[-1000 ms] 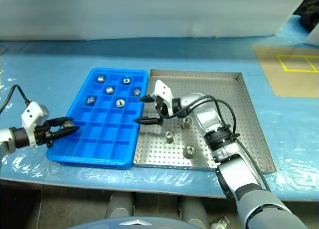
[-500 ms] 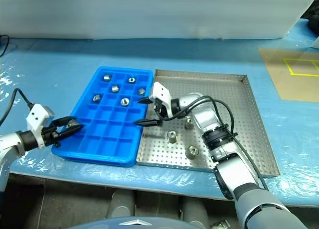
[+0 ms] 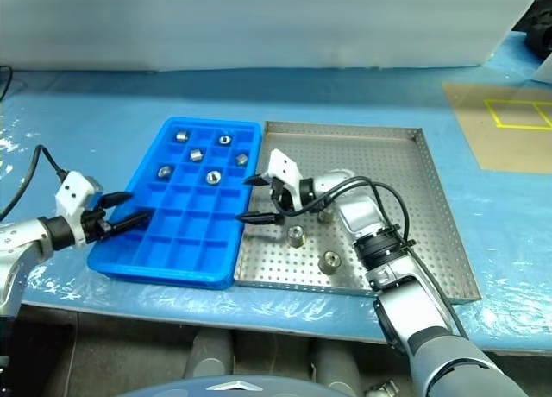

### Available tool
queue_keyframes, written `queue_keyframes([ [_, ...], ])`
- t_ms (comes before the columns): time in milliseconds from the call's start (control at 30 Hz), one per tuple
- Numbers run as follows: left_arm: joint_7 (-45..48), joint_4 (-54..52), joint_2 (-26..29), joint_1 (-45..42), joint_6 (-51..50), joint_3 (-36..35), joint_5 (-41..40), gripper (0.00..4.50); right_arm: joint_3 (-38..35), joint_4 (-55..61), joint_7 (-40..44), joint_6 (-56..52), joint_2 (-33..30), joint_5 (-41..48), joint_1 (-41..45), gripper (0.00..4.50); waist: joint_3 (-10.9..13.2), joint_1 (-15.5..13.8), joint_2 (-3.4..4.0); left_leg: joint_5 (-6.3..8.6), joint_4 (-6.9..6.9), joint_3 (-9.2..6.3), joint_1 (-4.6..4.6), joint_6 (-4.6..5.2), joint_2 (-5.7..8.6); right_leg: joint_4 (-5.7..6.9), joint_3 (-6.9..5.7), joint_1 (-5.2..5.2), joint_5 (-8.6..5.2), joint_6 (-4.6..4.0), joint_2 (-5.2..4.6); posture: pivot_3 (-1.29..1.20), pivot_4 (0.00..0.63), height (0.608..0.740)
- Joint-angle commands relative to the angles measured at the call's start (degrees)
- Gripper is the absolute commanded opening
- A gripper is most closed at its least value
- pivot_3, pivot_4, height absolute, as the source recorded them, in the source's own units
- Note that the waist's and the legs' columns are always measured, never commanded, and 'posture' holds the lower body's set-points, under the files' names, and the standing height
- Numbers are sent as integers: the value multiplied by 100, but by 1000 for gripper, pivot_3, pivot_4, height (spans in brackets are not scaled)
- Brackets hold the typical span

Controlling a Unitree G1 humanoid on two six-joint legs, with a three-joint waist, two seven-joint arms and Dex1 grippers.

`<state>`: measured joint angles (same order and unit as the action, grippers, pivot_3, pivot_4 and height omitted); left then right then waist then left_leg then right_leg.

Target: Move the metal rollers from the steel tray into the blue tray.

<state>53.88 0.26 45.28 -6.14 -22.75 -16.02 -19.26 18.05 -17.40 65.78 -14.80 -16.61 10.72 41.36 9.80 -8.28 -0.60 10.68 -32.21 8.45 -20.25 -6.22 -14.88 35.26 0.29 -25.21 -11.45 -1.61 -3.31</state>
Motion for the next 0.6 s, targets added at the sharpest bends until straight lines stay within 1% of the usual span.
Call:
queue_keyframes([
  [33, 162, -289, 99, -260, -236, 60, -287, 3429, -219, 271, -77, -12, -38, 113, 21, 4500, 0, -1, -1, 0, 0, 0, 0, 0, 0, 0, 0, 0, 0, 0, 0, 178, 150, 740],
  [167, 253, -423, -120, -783, -340, 546, -358, 3429, -410, 449, -178, -216, -140, 221, -11, 4500, 1, -10, -2, -5, -3, 0, -14, -5, -1, 0, 0, -1, 0, -1, -7, 114, 150, 740],
  [267, 421, -146, -361, -1276, -197, 1107, -180, 3429, -498, 707, -280, -361, -292, 228, -185, 4500, 0, 35, -2, -8, -10, 1, -15, -8, 2, 0, 0, 0, 0, 0, -6, 42, 150, 740],
  [367, 714, 513, -642, -2088, 91, 1627, 47, 3429, -720, 1067, -520, -592, -482, 252, -431, 4500, 0, 115, -4, -11, -11, 0, -20, -10, 0, 1, 1, -2, 1, 0, -3, -31, 150, 740],
  [533, 1416, 1720, -1030, -3207, 645, 2224, 317, 3429, -1115, 1756, -920, -1047, -873, 329, -951, 4500, 0, 318, -5, -19, -13, 0, -19, -9, 5, 9, 25, -2, 2, 2, 1, -168, 150, 740],
  [600, 1824, 2297, -1343, -3619, 937, 2580, 496, 3429, -1266, 2421, -1141, -1348, -1036, 407, -1497, 4500, -1, 426, -3, -18, -10, 7, -16, -8, 13, 8, 56, 2, 3, 3, 3, -260, 150, 740],
])
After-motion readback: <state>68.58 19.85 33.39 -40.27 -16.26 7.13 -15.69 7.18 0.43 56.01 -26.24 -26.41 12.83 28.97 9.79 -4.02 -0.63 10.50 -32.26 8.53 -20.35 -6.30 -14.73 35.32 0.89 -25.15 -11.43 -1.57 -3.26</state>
